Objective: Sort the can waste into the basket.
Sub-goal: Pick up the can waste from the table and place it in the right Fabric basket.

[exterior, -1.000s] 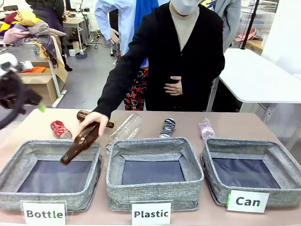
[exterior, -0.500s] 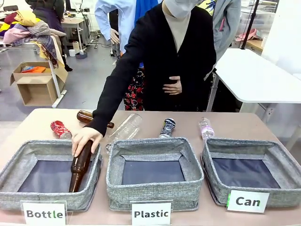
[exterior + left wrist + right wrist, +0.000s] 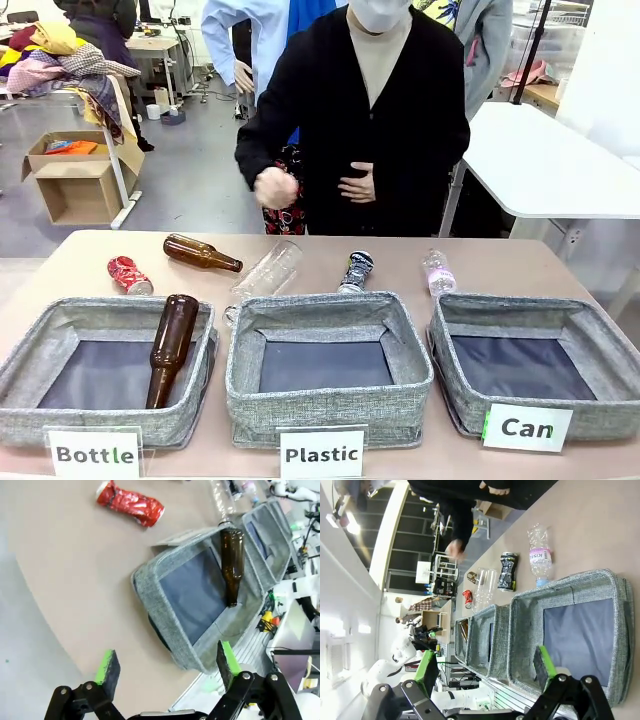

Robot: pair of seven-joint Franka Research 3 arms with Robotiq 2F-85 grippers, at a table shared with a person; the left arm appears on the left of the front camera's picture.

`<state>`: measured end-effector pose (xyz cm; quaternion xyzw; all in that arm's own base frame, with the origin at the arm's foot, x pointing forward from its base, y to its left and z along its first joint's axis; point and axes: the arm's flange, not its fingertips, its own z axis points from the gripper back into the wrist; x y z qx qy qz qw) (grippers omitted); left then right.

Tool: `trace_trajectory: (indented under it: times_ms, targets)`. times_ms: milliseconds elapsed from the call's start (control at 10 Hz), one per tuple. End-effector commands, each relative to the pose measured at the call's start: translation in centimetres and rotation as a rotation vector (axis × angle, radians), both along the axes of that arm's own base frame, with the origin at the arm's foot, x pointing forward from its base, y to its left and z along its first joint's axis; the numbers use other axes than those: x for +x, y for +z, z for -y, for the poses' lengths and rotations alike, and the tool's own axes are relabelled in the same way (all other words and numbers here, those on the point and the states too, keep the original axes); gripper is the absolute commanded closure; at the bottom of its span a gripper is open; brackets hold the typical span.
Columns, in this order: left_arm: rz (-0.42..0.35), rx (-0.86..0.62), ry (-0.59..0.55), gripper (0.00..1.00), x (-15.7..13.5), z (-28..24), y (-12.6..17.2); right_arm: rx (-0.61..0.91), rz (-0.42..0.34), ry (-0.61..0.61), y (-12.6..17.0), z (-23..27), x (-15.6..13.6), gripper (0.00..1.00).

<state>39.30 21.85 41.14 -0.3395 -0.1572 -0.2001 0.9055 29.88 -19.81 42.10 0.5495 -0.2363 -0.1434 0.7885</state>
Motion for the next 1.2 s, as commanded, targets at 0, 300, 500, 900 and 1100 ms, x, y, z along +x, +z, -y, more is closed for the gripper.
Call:
trace_trajectory:
  times_ms: [0, 300, 500, 900, 1100]
  targets:
    - [0.028, 0.077, -0.013, 0.0, 1.2, 4.0, 1.9, 0.011, 0.037, -0.005, 0.1, 0.1, 0.3, 0.0]
    - [-0.014, 0.284, -0.069, 0.0, 5.1, 11.7, 3.0, 0.011, 0.037, -0.005, 0.1, 0.1, 0.3, 0.0]
    - [-0.066, 0.417, -0.014, 0.0, 8.2, 16.4, 3.1, 0.011, 0.037, -0.005, 0.1, 0.1, 0.3, 0.0]
    - [-0.133, 0.536, 0.249, 0.0, 13.3, 21.7, 0.8, 0.011, 0.037, -0.005, 0.1, 0.1, 0.3, 0.0]
    - [-0.211, 0.497, 0.375, 0.0, 15.5, 22.3, -0.5, 0.011, 0.037, -0.005, 0.1, 0.1, 0.3, 0.0]
